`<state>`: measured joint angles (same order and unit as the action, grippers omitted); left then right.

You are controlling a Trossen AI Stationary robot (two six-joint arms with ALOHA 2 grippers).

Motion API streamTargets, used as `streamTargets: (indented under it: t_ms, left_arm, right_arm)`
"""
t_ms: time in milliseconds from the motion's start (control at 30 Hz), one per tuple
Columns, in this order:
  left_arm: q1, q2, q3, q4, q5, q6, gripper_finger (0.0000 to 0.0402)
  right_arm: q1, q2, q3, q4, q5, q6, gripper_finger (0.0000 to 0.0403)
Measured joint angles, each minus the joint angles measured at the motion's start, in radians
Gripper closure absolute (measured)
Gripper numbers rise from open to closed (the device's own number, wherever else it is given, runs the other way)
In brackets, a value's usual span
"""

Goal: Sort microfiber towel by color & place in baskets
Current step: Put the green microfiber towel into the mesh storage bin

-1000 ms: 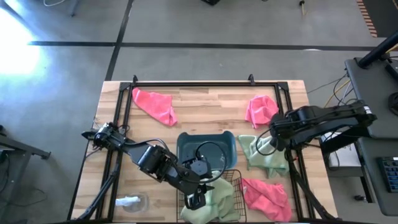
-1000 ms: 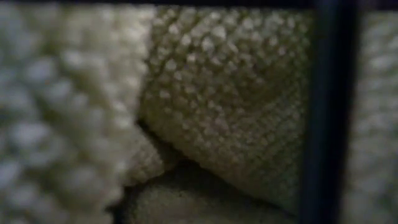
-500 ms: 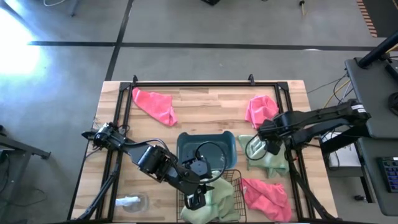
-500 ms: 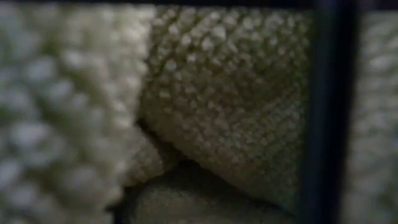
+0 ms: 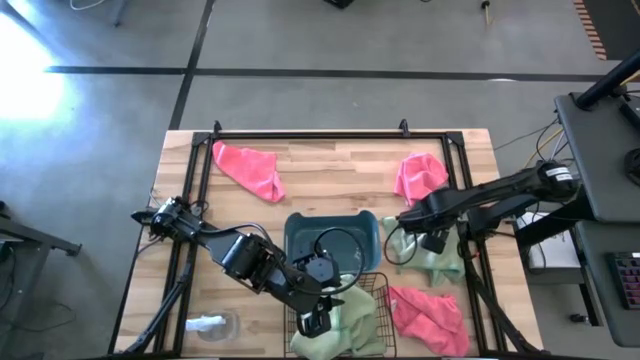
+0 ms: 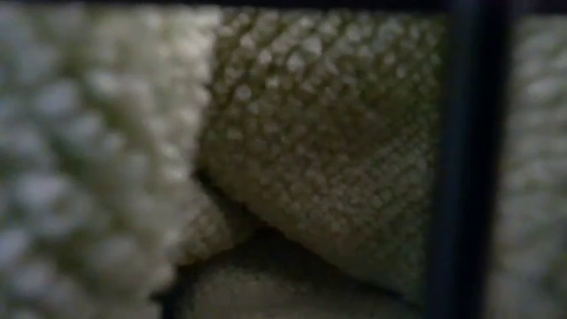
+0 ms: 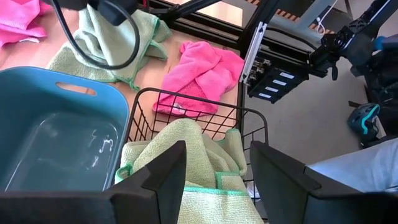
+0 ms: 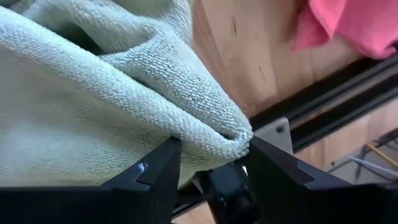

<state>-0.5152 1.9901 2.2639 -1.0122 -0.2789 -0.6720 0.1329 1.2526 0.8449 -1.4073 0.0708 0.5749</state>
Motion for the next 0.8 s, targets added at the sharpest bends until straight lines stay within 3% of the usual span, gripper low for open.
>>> streamTargets:
  t_ms: [400, 800]
  left_arm:
    - [0.000, 0.000, 0.000, 0.000, 0.001, 0.000, 0.0239]
    - [0.000, 0.000, 0.000, 0.000, 0.001, 0.000, 0.0239]
  right_arm:
    - [0.000, 0.047, 0.000, 0.115, -0.026, -0.037, 0.0248]
    - [0.000, 0.046, 0.000, 0.139, -0.053, -0.052, 0.0334]
